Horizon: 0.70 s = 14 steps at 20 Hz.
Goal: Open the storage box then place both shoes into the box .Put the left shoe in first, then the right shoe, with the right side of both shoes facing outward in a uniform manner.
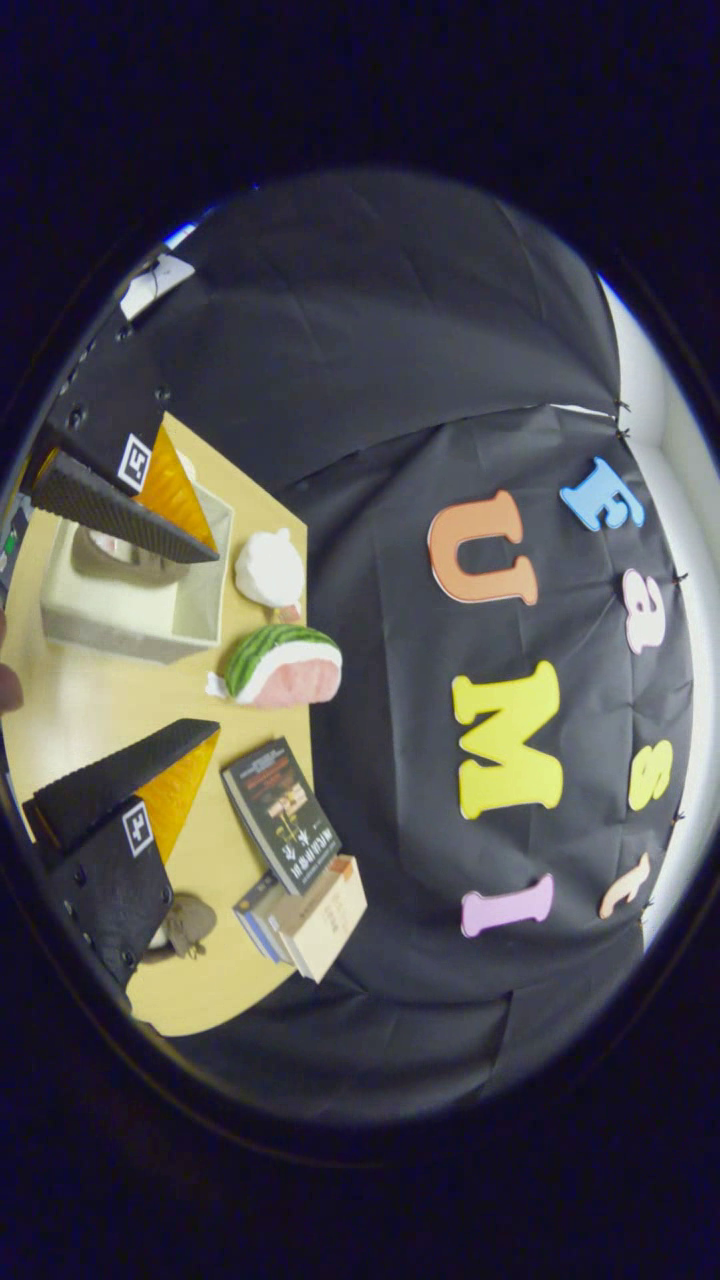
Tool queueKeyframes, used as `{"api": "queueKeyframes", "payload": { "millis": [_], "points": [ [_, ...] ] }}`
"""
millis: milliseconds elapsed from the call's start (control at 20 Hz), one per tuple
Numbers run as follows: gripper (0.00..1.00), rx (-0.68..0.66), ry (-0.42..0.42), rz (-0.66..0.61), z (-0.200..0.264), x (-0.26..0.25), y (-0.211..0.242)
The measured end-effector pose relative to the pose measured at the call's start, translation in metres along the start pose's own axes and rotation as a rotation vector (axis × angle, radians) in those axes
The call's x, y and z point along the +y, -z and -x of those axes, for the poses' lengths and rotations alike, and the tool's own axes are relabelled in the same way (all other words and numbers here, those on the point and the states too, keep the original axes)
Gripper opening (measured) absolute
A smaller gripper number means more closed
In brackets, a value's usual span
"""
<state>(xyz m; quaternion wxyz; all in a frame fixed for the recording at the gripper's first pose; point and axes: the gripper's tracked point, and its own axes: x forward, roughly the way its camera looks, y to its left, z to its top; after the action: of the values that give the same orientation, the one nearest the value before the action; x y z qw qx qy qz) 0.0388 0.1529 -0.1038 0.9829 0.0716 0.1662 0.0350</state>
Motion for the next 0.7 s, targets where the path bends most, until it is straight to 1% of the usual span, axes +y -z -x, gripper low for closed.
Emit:
{"api": "queueKeyframes", "payload": {
  "millis": [150,350,550,700],
  "points": [
    [0.96,-0.025,0.054,0.006,0.024,-0.065,-0.005],
    [0.96,-0.035,0.146,-0.006,0.052,-0.163,-0.005],
    [0.96,0.006,0.197,-0.006,0.059,-0.246,0.016],
    [0.96,0.050,0.216,0.013,0.051,-0.293,0.043]
  ]
}}
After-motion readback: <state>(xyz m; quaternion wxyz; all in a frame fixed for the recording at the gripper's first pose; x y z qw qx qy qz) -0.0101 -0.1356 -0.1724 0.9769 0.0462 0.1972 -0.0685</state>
